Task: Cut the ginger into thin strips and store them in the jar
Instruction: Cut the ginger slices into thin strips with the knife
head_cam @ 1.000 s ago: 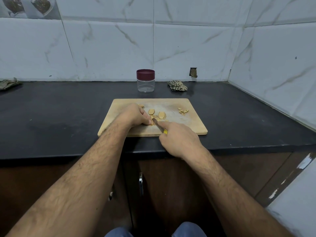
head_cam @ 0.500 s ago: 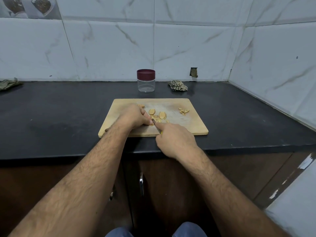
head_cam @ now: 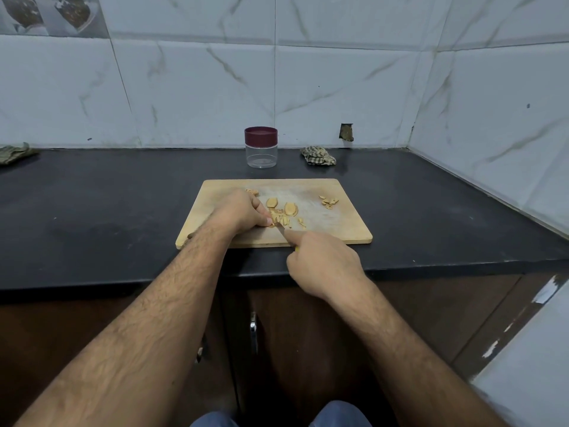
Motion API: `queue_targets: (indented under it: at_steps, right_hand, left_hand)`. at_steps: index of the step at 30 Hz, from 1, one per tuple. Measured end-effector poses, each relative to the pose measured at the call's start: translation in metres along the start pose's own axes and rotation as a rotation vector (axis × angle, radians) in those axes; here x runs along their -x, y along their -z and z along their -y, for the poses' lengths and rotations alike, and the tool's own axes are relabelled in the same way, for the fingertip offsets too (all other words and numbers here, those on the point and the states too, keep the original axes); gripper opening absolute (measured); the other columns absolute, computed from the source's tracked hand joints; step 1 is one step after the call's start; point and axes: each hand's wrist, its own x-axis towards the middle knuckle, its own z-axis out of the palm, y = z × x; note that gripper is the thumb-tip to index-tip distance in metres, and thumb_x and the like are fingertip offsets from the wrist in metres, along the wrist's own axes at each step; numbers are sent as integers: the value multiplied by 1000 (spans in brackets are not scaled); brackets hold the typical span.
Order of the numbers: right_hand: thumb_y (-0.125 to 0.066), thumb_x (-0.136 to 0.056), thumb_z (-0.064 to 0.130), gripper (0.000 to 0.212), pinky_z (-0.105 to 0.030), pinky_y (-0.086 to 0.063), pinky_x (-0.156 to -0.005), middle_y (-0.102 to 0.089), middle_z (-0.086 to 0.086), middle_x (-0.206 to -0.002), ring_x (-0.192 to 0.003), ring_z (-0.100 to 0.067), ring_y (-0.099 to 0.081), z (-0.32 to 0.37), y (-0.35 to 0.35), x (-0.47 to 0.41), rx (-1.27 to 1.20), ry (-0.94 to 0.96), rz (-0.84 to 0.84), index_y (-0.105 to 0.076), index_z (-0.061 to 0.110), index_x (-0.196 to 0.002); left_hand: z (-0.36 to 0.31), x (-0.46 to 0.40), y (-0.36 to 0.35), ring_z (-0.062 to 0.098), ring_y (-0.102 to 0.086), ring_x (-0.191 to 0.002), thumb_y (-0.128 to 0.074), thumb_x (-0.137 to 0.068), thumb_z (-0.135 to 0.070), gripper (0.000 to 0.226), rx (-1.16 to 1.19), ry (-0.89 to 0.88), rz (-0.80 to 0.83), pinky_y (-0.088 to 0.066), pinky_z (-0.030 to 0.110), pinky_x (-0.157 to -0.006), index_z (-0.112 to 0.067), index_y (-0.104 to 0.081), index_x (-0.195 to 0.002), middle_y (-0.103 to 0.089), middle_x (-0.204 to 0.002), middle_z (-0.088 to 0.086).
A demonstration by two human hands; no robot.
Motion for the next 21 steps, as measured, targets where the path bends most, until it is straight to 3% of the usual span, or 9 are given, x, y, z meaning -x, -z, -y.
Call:
queue_targets:
  at_steps: [4,8,13,16,21]
  right_hand:
    - [-41,-94,21,57,-35,-45,-85,-55,2,-139,-122,-22,-52,-2,1,2,-83,-24,-6,-37,37,-149]
    - [-39,-95,22,56,-35,-44,-80,-58,2,-133,-117,-23,-53,0,2,-1,-115,-18,-16,-37,36,-149]
    - [-38,-93,21,51,-35,-51,-76,-64,0,-111,-93,-25,-61,1,2,-8,-146,-43,23,-46,31,-142]
    - [-36,-94,18,50,-42,-59,-74,-60,2,-87,-71,-21,-63,0,8,-5,-244,-54,73,-46,28,-142]
    - [-35,-97,18,56,-39,-61,-71,-55,7,-92,-55,-14,-64,2,12,3,-302,-57,71,-34,29,-152]
  left_hand:
    - [2,0,-1,8,-61,-100,-83,-77,-20,20,18,-7,-10,-49,32,-95,-27,-70,-64,-71,-85,-12]
    - [5,0,-2,8,-60,-95,-83,-77,-19,20,30,-41,-19,-49,30,-92,-27,-70,-64,-69,-82,-15]
    - [16,3,1,13,-64,-93,-74,-88,-22,8,67,-116,-25,-49,30,-86,-16,-76,-83,-73,-90,-7]
    - [21,6,0,12,-62,-86,-67,-92,-22,16,110,-152,-66,-48,28,-81,-18,-73,-78,-70,-83,-10]
    - [27,9,-9,10,-61,-82,-60,-95,-26,24,113,-146,-260,-47,30,-79,-26,-65,-71,-68,-78,-14]
